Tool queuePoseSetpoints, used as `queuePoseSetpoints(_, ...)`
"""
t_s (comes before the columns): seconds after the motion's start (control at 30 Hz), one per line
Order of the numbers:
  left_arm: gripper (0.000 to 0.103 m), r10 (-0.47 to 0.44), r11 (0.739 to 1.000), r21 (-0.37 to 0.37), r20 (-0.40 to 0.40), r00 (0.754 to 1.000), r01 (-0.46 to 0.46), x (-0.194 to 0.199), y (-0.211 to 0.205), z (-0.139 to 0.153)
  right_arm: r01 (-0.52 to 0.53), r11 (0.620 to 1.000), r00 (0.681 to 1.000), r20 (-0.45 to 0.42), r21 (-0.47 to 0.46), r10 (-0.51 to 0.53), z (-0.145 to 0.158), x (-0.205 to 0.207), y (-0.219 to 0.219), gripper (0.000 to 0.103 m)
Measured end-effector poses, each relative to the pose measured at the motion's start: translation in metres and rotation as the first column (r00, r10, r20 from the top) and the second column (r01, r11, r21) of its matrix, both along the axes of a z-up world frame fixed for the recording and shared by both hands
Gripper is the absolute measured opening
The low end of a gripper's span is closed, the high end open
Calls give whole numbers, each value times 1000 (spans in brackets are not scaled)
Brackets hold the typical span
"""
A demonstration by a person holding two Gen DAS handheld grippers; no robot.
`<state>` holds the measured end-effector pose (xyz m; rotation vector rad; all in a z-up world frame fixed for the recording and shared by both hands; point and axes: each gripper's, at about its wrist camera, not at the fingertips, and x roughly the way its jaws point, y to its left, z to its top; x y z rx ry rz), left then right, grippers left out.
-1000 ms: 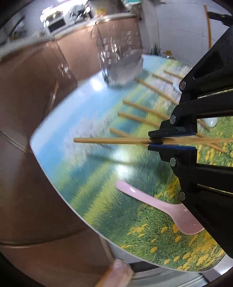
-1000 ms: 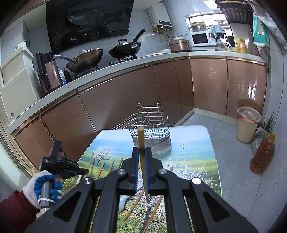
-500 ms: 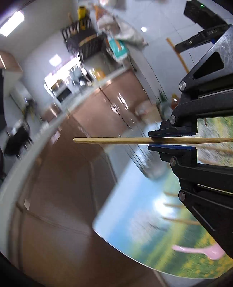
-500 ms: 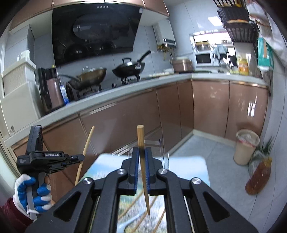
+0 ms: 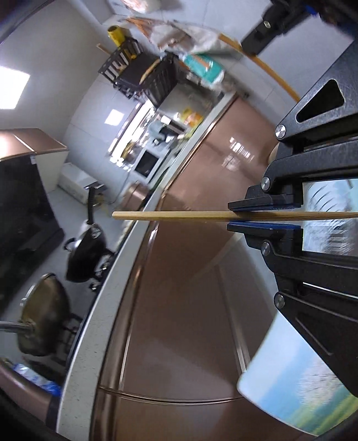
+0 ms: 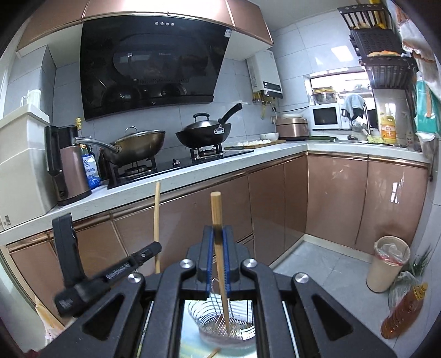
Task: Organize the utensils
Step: 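Carry both chopsticks over the wire holder and drop them in, opening both grippers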
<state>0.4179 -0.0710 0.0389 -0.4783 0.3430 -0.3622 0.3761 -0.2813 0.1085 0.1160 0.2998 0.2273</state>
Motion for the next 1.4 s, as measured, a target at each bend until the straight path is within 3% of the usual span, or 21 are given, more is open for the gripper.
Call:
queuePoseSetpoints(0.17,7,74,994,79,45,996,-77,19,-28,-29,-4,1000,1000,-20,-1,4,-29,27,-9,6)
queuePoseSetpoints(0.33,7,147,968,193,68,987,-158,29,-51,-65,-16,1000,998,-55,1,16,-66,47,-14,6)
queuePoseSetpoints(0.63,7,142,937,321,3,990,-136,28,-67,-111,-50,997,973,-222,64,63,-152,68,-22,6)
queuePoseSetpoints(0.7,7,151,922,354,46,987,-158,21,-72,-113,-58,996,964,-256,74,75,-169,69,-21,6)
queuePoseSetpoints(0.8,7,148,920,358,60,987,-160,16,-73,-113,-64,994,949,-301,91,88,-190,72,-20,6)
queuePoseSetpoints(1.4,12,73,923,378,31,997,-79,5,-68,-112,-64,992,945,-314,108,95,-195,72,-20,7)
